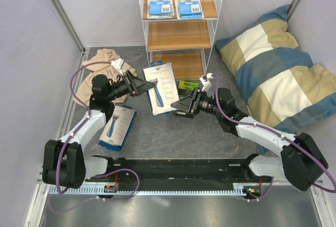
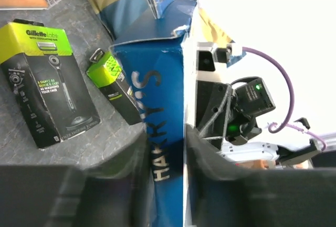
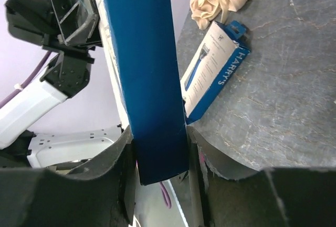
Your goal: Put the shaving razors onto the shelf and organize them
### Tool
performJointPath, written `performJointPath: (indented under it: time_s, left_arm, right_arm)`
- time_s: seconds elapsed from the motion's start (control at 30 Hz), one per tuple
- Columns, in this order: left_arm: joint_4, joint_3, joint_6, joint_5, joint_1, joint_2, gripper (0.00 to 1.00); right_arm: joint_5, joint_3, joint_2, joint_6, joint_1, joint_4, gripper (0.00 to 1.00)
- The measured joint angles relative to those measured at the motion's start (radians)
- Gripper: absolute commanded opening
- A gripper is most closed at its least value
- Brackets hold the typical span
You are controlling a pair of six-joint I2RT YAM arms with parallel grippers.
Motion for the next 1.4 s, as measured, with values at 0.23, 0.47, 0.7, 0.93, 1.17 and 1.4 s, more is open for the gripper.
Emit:
performJointPath:
  time_s: [0.23, 0.47, 0.7, 0.93, 1.17, 1.4]
  left_arm:
    - [-0.023, 0.005, 0.011, -0.006, -0.004, 0.017, 0.87]
    - [-0.337, 0.132, 0.190, -0.097, -0.003, -0.025, 0.93]
    - [-0.675, 0.301, 0.420, -0.312, -0.003, -0.101, 0.93]
    - [-0.879, 0.345, 0.550, -0.546, -0.003, -0.166, 0.93]
    - [-0.990, 0.356, 0.637, -0.717, -0.003, -0.201, 0.93]
    - [-1.015, 0.364, 0.664, -0.740, -0.003, -0.203, 0.92]
  right_arm:
    - [0.002, 0.000, -0.016, 0.001, 0.003, -0.002, 0.19]
    - [0.002, 0.001, -0.012, 0.000, -0.001, -0.014, 0.18]
    - [-0.001, 0.027, -0.006, -0.003, -0.040, -0.032, 0.17]
    - [-0.007, 0.078, 0.024, -0.011, -0.094, -0.058, 0.17]
    - [-0.013, 0.168, 0.077, -0.023, -0.128, -0.092, 0.17]
    - [-0.033, 0.265, 0.148, -0.042, -0.159, -0.116, 0.17]
